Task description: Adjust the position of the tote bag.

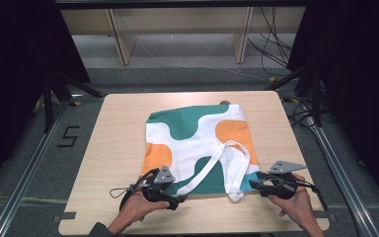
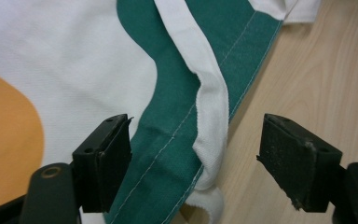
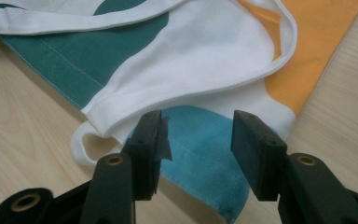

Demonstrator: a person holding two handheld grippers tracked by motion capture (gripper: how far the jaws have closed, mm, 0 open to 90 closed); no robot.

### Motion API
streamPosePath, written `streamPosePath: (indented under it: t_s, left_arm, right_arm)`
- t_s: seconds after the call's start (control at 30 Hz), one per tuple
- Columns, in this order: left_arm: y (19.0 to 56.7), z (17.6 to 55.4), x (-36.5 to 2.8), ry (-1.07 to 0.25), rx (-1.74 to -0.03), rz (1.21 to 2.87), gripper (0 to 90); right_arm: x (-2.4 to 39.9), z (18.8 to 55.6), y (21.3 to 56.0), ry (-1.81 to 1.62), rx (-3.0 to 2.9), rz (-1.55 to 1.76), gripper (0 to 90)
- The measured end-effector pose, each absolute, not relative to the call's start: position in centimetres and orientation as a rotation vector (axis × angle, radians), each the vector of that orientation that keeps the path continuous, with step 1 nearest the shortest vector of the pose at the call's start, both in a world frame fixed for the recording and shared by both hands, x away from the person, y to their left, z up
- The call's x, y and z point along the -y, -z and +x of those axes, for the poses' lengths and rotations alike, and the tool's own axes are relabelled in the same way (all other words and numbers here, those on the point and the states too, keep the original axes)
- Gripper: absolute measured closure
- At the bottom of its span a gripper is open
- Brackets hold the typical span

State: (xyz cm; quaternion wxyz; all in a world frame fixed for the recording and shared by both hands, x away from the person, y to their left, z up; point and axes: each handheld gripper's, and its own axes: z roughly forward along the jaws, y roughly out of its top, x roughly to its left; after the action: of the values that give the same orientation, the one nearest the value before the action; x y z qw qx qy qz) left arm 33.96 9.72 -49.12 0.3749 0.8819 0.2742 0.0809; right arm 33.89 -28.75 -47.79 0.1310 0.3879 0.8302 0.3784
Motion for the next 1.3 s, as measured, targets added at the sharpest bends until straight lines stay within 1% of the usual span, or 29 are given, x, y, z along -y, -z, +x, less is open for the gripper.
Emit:
streamPosePath:
  t_s: [0.03,0.07,0.1,0.2,0.23,0.27,0.3,0.33,0.37,0.43,0.6,0.73,0.83,0.97,1.0,1.07,1.1,1.13,1.17,1.23,1.3]
  left_arm:
    - [49.4,34.1,-9.5,-0.193,-0.712,2.262,27.8]
    - [49.7,34.3,-9.3,-0.216,-0.697,2.281,30.6]
    - [49.9,34.4,-9.1,-0.231,-0.707,2.294,36.6]
    - [49.5,34.5,-9.0,-0.221,-0.668,2.302,46.2]
    - [49.2,34.6,-9.2,-0.201,-0.649,2.285,51.5]
    - [49.0,34.7,-9.3,-0.179,-0.664,2.262,56.3]
    - [48.8,34.8,-9.6,-0.155,-0.655,2.246,59.9]
    - [48.7,34.8,-9.8,-0.136,-0.683,2.205,69.8]
    - [48.6,35.0,-10.0,-0.147,-0.679,2.216,70.8]
    - [48.3,35.0,-10.0,-0.183,-0.645,2.260,76.3]
    - [47.6,34.7,-9.6,-0.241,-0.624,2.263,84.7]
    - [47.2,34.9,-9.7,-0.246,-0.613,2.248,85.7]
    - [46.9,35.0,-9.9,-0.228,-0.655,2.208,85.7]
    - [46.6,35.2,-10.1,-0.223,-0.660,2.191,85.8]
    - [46.1,35.5,-10.1,-0.238,-0.662,2.167,85.8]
    - [45.7,35.7,-10.2,-0.255,-0.655,2.173,86.0]
    - [45.3,35.8,-10.3,-0.261,-0.661,2.160,86.0]
    - [44.4,36.2,-10.5,-0.287,-0.656,2.144,86.1]
    - [44.4,36.2,-10.5,-0.287,-0.656,2.144,86.2]
    - [43.2,36.7,-10.8,-0.298,-0.669,2.095,86.1]
    - [42.5,37.2,-10.9,-0.311,-0.658,2.100,86.2]
  right_arm:
    - [28.7,33.8,47.8,-1.095,-2.414,1.128,53.6]
    - [28.7,33.6,47.7,-1.098,-2.412,1.146,53.6]
    - [28.8,33.7,47.8,-1.104,-2.408,1.116,53.6]
    - [28.9,33.6,47.8,-1.123,-2.430,1.097,53.5]
    - [28.9,33.6,47.8,-1.120,-2.438,1.079,53.5]
    - [28.8,33.5,47.9,-1.138,-2.443,1.111,53.6]
    - [28.8,33.5,47.9,-1.125,-2.427,1.090,53.6]
    - [28.8,33.5,47.8,-1.113,-2.425,1.104,53.5]
    - [28.8,33.4,47.8,-1.111,-2.421,1.113,53.6]
    - [28.8,33.5,47.8,-1.108,-2.416,1.092,53.7]
    - [28.8,33.5,47.8,-1.123,-2.421,1.109,54.4]
    - [28.8,33.7,47.8,-1.158,-2.453,1.083,54.5]
    - [28.5,33.3,47.8,-1.172,-2.436,1.145,54.5]
    - [28.6,33.6,47.8,-1.200,-2.461,1.081,52.8]
    - [28.4,33.5,47.8,-1.237,-2.470,1.075,50.2]
    - [28.2,33.2,47.8,-1.217,-2.455,1.094,46.9]
    - [28.2,33.2,47.8,-1.217,-2.455,1.094,46.9]
    - [28.0,33.4,47.7,-1.184,-2.466,1.005,42.0]
    - [27.7,33.2,47.6,-1.162,-2.454,1.010,40.4]
    - [27.2,33.2,47.5,-1.144,-2.439,0.944,38.4]
    - [26.7,33.0,47.5,-1.080,-2.446,0.925,37.0]
